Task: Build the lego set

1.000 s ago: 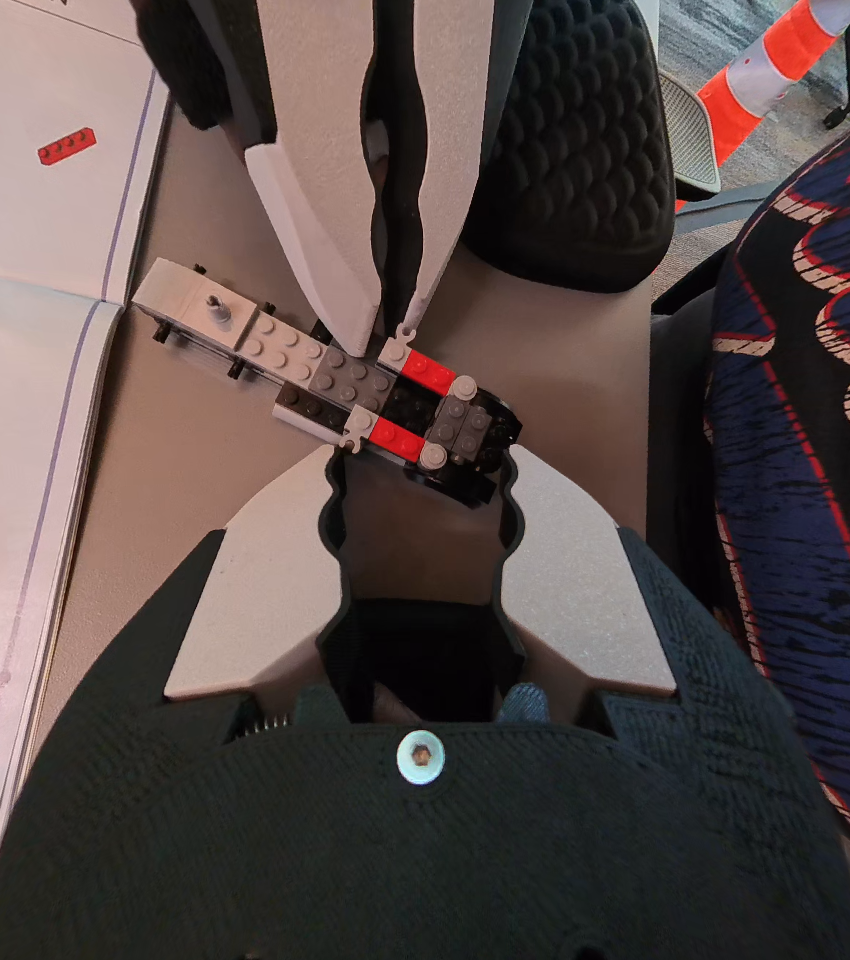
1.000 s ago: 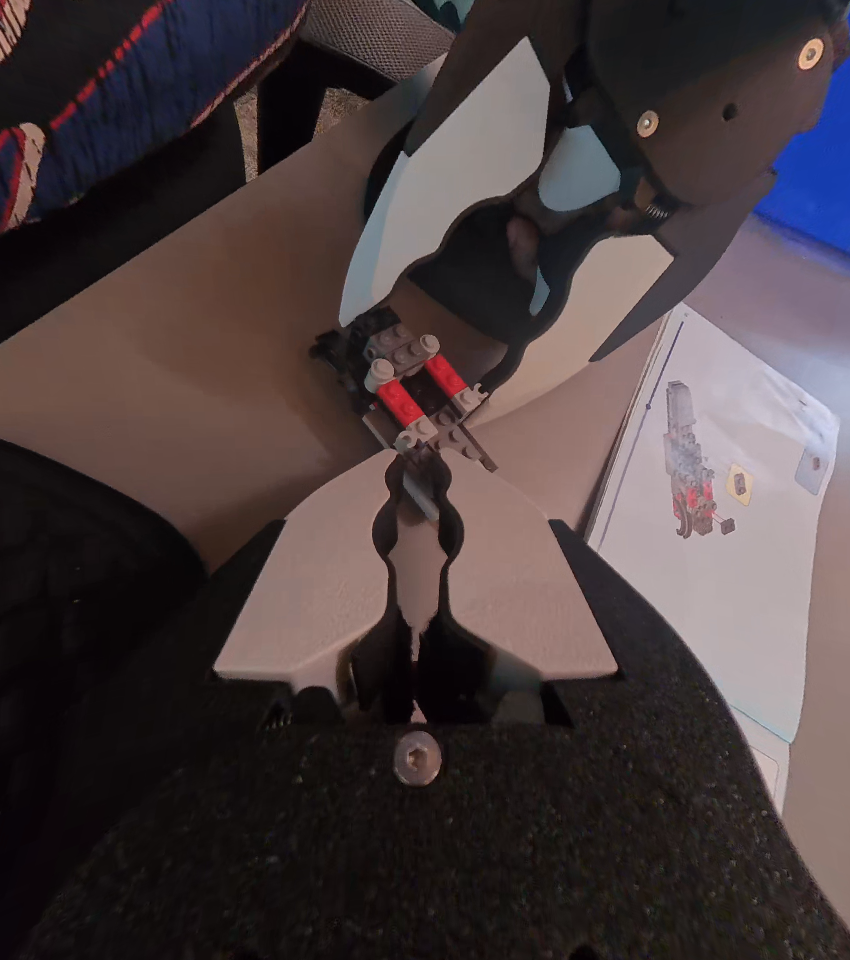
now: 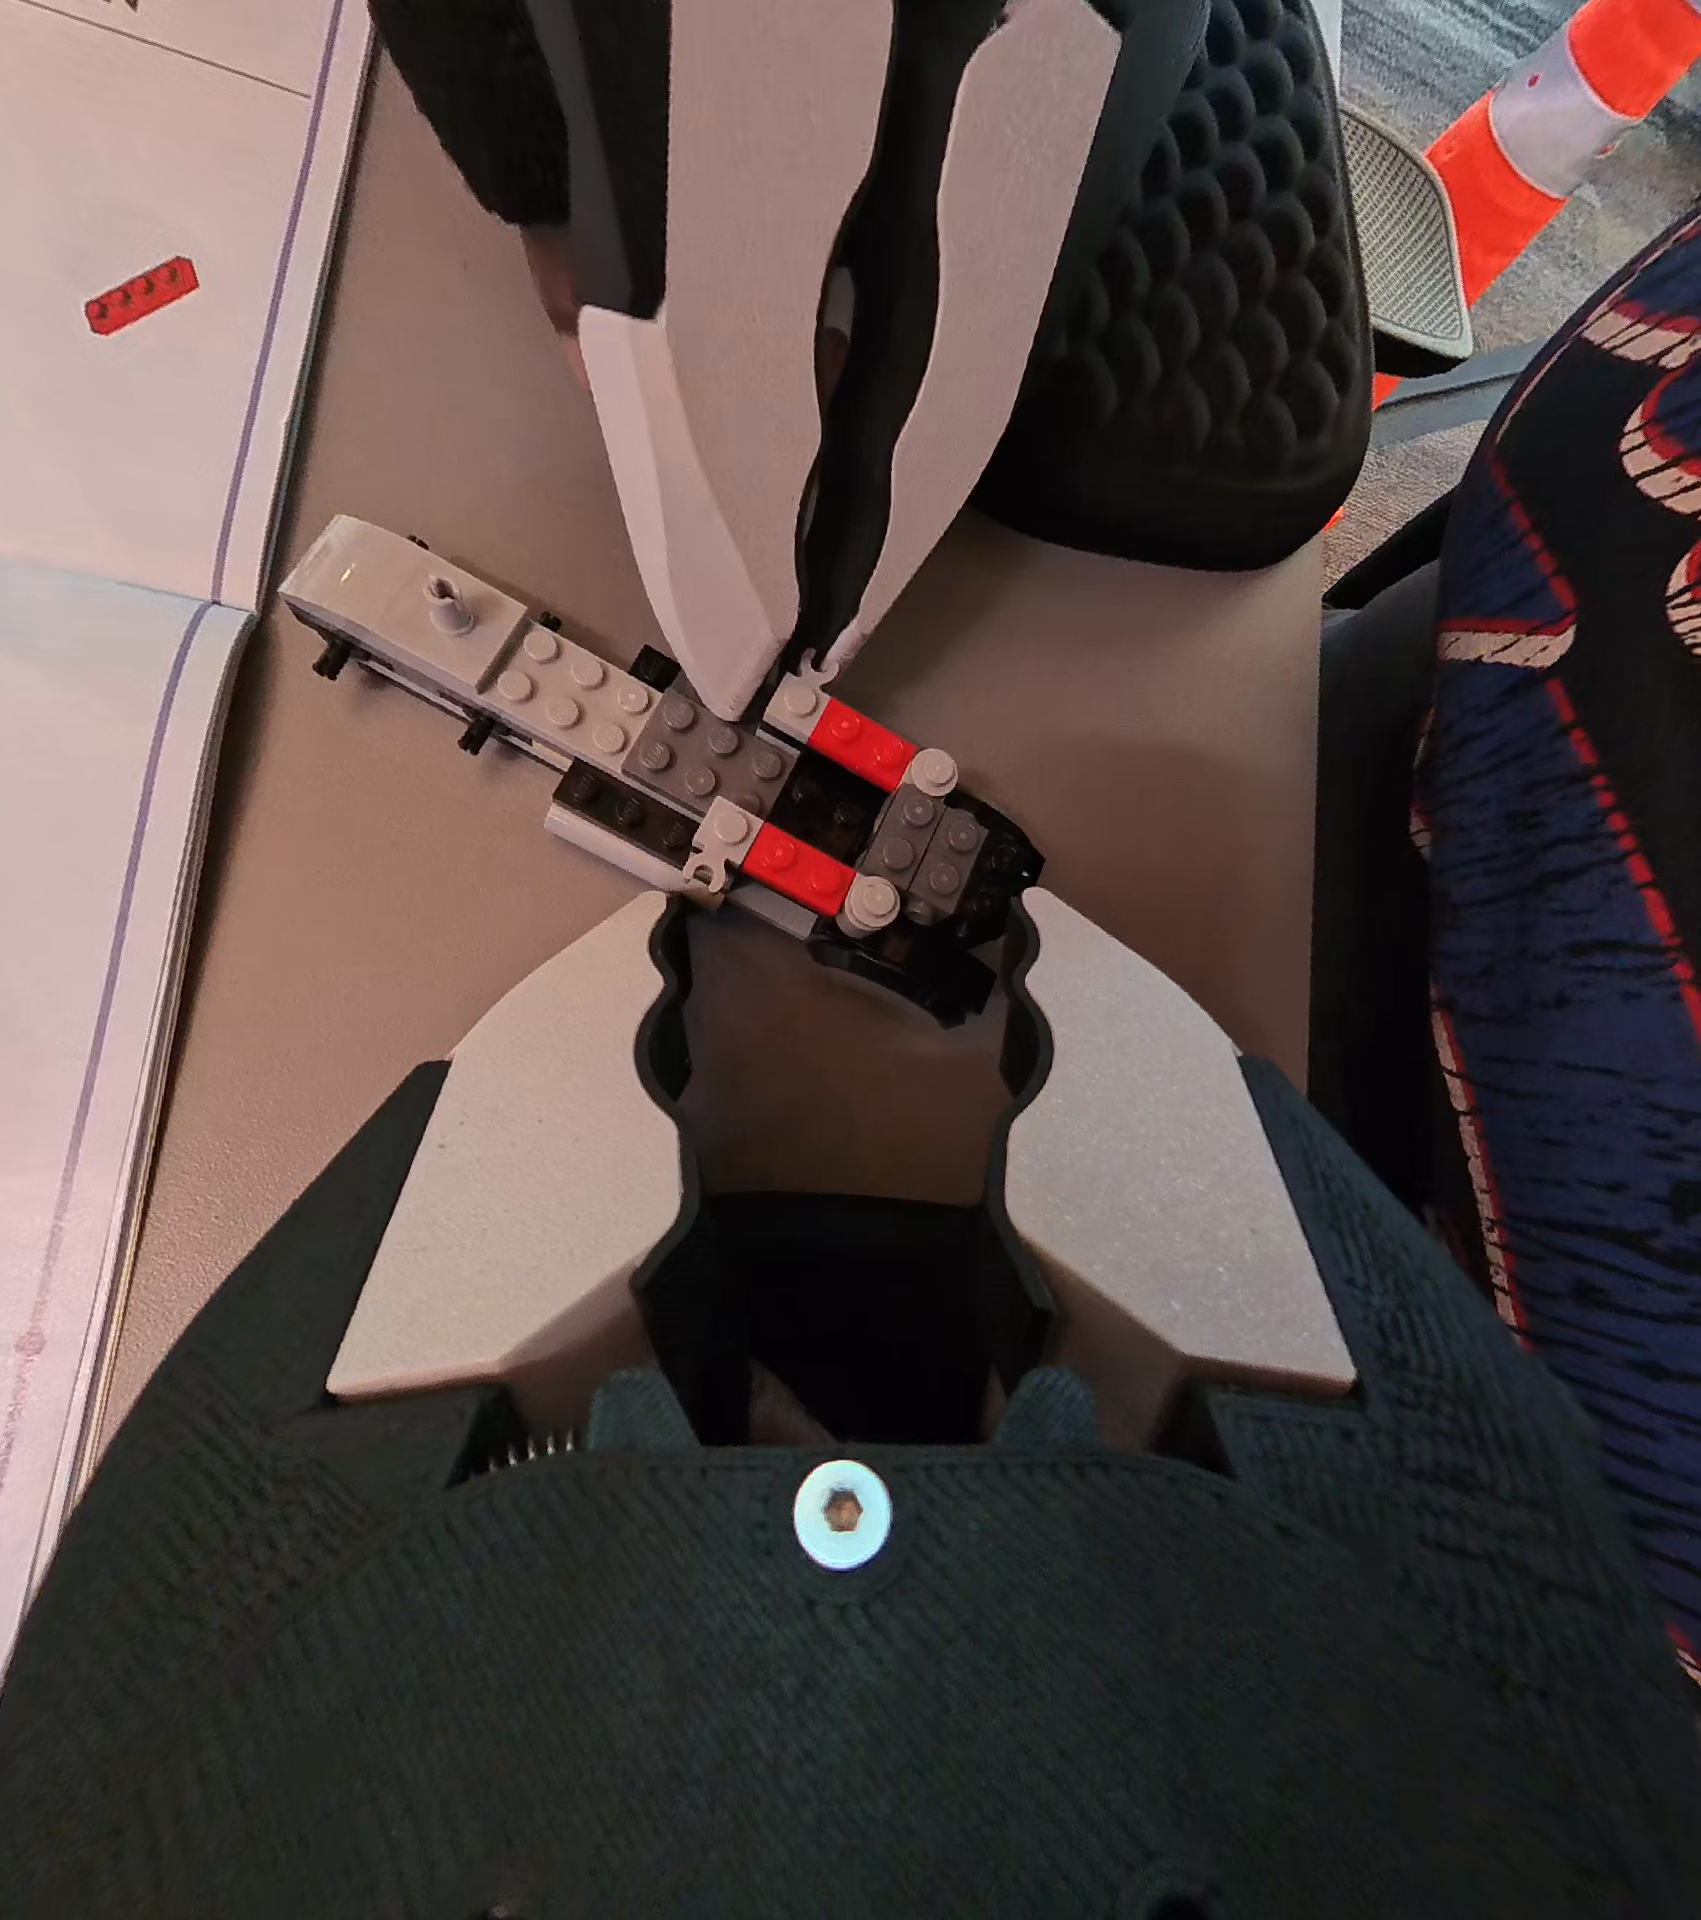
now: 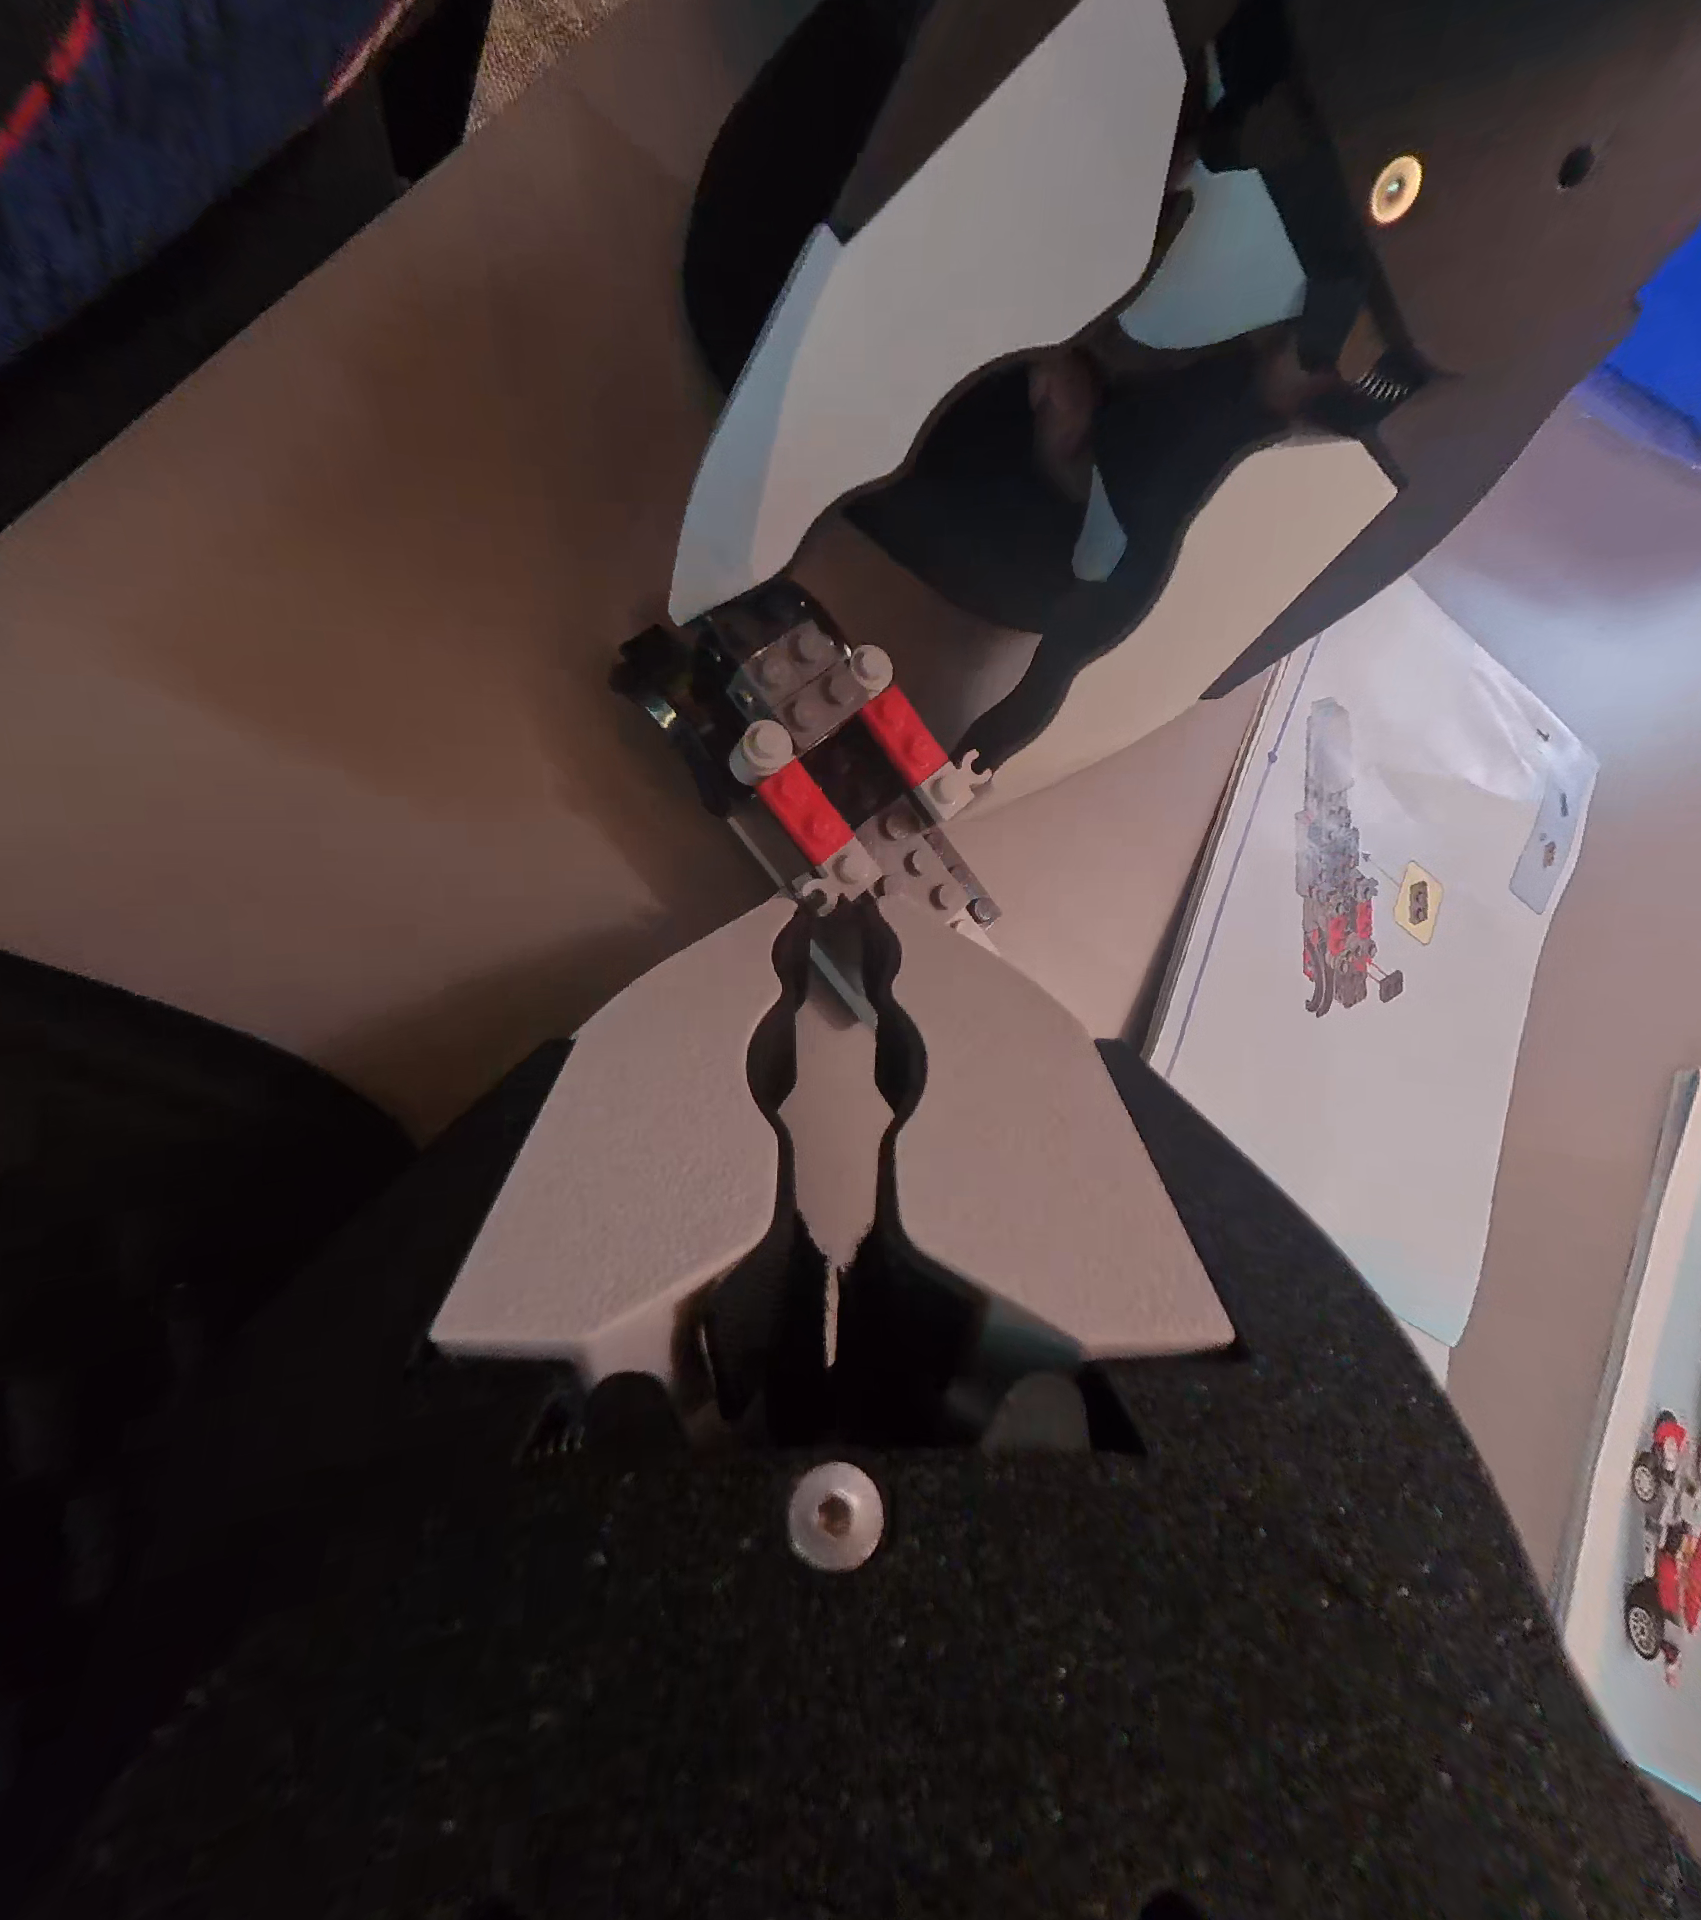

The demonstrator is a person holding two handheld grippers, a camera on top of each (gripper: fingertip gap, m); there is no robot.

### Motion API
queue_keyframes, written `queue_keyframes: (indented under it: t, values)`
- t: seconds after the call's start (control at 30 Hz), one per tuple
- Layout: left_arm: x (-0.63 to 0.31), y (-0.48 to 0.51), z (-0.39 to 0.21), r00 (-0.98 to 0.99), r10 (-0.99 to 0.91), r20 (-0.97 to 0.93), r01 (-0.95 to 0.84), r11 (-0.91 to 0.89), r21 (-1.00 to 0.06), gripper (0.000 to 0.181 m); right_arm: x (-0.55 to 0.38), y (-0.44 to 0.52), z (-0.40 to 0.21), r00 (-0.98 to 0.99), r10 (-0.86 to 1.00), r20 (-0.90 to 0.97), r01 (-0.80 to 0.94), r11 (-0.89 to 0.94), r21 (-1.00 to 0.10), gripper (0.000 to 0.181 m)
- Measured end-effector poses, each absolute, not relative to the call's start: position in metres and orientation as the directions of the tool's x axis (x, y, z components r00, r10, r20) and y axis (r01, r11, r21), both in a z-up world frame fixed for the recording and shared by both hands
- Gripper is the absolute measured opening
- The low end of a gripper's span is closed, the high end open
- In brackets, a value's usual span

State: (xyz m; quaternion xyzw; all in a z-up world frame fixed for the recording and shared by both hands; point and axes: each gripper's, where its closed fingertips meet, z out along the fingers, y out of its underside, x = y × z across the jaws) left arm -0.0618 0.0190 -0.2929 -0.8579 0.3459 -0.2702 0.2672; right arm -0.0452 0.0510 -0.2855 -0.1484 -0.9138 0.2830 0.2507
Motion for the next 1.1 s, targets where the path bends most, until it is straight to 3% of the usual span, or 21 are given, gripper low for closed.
queue_keyframes:
  t: [0.7,0.9,1.1]
  values:
    - [-0.062,0.018,-0.293,0.604,-0.732,0.316,-0.43,-0.633,-0.644,0.055,-0.046,0.052,-0.282,-0.797,0.508,0.327,0.158,0.698,-0.698,0.016]
    - [-0.062,0.019,-0.295,0.607,-0.728,0.317,-0.434,-0.639,-0.636,0.043,-0.046,0.057,-0.279,-0.758,0.564,0.327,0.172,0.656,-0.735,0.019]
    - [-0.061,0.018,-0.294,0.595,-0.727,0.342,-0.427,-0.646,-0.633,0.047,-0.044,0.063,-0.282,-0.729,0.607,0.317,0.186,0.621,-0.762,0.019]
